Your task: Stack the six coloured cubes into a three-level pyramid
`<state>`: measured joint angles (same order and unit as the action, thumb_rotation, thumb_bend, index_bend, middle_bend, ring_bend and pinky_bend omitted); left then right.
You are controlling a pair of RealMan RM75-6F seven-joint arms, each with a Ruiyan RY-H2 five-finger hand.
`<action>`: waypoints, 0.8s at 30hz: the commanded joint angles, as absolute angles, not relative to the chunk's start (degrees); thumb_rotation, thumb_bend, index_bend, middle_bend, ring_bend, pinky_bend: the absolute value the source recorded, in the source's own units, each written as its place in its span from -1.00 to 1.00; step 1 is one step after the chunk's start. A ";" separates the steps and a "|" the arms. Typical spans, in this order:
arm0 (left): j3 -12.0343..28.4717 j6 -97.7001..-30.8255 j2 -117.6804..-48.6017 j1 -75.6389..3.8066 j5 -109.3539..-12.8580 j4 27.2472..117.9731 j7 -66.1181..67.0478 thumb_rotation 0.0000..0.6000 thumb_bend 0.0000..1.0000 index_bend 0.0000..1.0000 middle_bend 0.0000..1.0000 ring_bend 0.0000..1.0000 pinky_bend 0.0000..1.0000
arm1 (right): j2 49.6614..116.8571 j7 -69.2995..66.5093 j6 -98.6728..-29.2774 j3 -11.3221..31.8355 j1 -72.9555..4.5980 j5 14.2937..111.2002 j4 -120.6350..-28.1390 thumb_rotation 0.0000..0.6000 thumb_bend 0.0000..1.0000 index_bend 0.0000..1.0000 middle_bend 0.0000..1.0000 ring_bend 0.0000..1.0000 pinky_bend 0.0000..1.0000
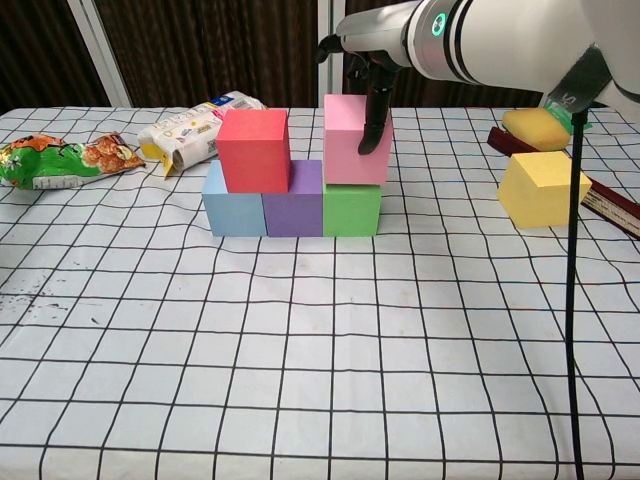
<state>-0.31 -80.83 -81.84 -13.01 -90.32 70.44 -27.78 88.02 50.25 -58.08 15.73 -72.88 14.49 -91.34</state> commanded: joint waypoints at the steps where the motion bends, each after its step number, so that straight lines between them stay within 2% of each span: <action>1: -0.32 -80.83 -81.75 -12.97 -90.27 70.47 -27.88 1.00 -1.00 -0.85 -0.66 -1.00 -0.94 | 88.00 50.26 -57.79 15.49 -73.03 14.00 -91.31 1.00 -1.00 -1.00 0.10 -0.68 -1.00; 11: -0.28 -80.77 -81.76 -12.97 -90.12 70.19 -27.88 1.00 -1.00 -0.85 -0.66 -1.00 -0.94 | 88.60 49.82 -57.42 15.05 -73.60 13.31 -90.21 1.00 -1.00 -1.00 -0.14 -0.73 -1.00; 24: -0.28 -80.72 -81.67 -12.91 -89.97 70.13 -28.26 1.00 -1.00 -0.85 -0.66 -1.00 -0.94 | 88.25 48.12 -57.02 15.24 -73.46 13.55 -90.46 1.00 -1.00 -1.00 -0.36 -0.84 -1.00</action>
<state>-0.28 -80.73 -81.67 -12.90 -89.98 70.14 -28.26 88.28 48.15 -57.05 15.23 -73.47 13.55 -90.43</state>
